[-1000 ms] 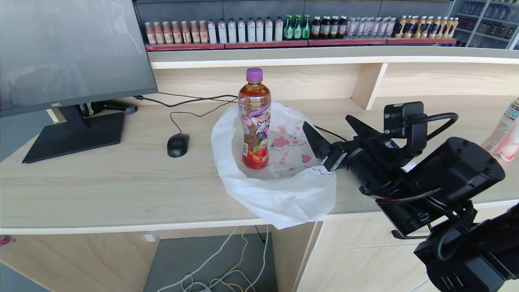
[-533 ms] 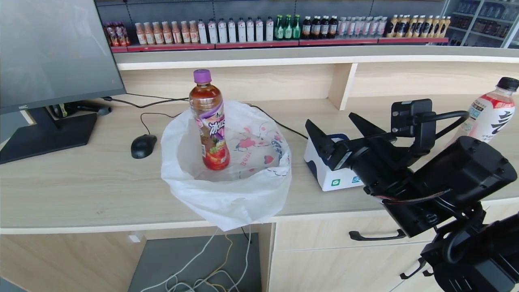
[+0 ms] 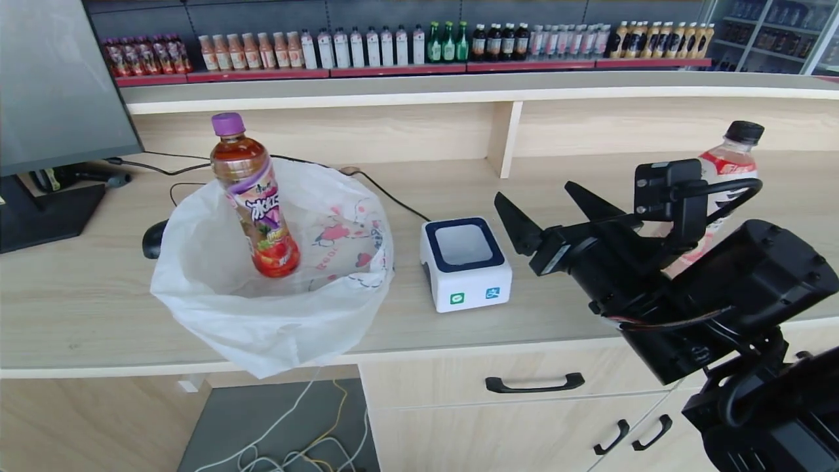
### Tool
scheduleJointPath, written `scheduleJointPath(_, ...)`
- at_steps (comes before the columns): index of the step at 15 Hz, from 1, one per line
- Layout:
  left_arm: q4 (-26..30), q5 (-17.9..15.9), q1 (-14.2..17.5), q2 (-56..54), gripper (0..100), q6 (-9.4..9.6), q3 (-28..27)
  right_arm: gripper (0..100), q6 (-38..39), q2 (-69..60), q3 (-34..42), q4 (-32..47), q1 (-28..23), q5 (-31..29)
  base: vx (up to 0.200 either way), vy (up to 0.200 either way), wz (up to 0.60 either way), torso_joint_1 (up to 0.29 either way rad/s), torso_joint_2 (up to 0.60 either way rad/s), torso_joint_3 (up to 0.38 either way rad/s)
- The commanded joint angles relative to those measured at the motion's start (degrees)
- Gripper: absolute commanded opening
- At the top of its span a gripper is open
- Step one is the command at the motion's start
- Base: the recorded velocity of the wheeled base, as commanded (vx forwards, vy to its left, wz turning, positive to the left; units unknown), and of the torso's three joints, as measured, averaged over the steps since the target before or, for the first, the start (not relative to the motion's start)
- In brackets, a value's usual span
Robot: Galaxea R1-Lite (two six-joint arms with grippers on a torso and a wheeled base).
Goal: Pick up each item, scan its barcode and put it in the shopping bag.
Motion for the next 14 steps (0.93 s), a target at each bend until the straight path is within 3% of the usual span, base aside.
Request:
scheduleJointPath(1, -0.11, 0.01, 0.0, -0.02, 100, 0.06, 0.01, 100, 0.0, -0.01, 0.25, -0.08, 0.12, -0.02, 0.0, -0.2, 0.0, 0.002, 0.01, -0.002)
scheduleJointPath(10, -0.02, 0.01, 0.0, -0.02, 100, -0.03, 0.01, 100, -0.09, -0.53, 1.04, -0.08, 0.74, -0.02, 0.0, -0.2, 0.0, 0.002, 0.0, 0.002)
scheduleJointPath(14, -0.02, 0.01, 0.0, -0.02, 100, -0.03, 0.01, 100, 0.0, -2.2, 1.3, -0.08, 6.63, -0.02, 0.0, -0.2, 0.0, 0.005, 0.0, 0.005)
